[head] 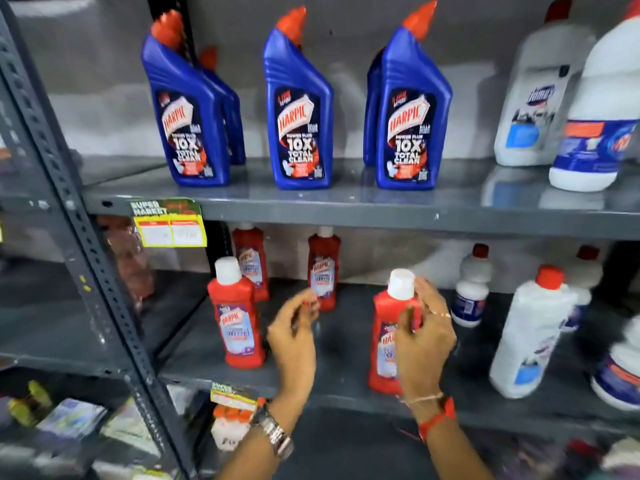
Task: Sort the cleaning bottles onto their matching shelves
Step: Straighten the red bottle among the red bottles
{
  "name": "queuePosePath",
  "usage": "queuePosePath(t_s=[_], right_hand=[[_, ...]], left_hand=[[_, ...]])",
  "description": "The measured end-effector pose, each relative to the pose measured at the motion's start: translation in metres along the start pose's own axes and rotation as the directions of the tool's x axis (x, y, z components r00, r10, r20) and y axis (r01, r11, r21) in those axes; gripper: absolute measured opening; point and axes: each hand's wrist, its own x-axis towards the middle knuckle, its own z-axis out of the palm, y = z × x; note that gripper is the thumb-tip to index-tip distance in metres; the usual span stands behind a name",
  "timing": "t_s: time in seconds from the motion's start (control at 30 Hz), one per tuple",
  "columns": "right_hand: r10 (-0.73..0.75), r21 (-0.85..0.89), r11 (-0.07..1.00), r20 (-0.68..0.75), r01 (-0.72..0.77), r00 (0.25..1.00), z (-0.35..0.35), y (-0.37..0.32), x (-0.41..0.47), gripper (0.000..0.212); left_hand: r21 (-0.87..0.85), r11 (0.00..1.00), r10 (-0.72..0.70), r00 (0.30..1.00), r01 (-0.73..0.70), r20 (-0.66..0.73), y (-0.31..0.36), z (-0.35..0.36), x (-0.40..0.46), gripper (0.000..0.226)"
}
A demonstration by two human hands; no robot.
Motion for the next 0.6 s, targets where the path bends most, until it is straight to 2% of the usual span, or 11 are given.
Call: queuePosePath(t_s=[0.07,0.13,0.2,0.27,0.43,0.6], right_hand=[[0.221,-0.127,0.970,0.096,-0.209,0.970,-0.011,0.047,-0.007,0.054],[0.384,-0.211,0.917,0.237,-0.338,0.892,-0.018,0.081,-0.009,0.061],[0.516,-0.254,0.856,0.369,-0.450,0.773,-0.022,0.100,-0.011,0.049],[0.570,-0.286,0.821,0.440,-0.494,0.694,-0.024,0.110,-0.015,0.034],[0.559,-0.294,0.829,0.440,-0.475,0.703,-0.020,0.111,-0.023,0.025],[0.501,-0.242,0.864,0.495,-0.441,0.709,0.011,0.100,-0.038,0.028]], left_hand=[[0.131,0.978,-0.173,0.980,0.160,0.094,-0.042,0.011,-0.015,0.037],[0.213,0.929,-0.350,0.906,0.303,0.237,-0.065,0.027,-0.023,0.039],[0.288,0.892,-0.442,0.804,0.348,0.397,-0.079,0.044,-0.029,0.053],[0.335,0.890,-0.445,0.755,0.311,0.481,-0.091,0.057,-0.031,0.054],[0.402,0.880,-0.434,0.769,0.252,0.468,-0.099,0.059,-0.027,0.037],[0.368,0.891,-0.405,0.830,0.265,0.383,-0.105,0.030,-0.010,0.035]])
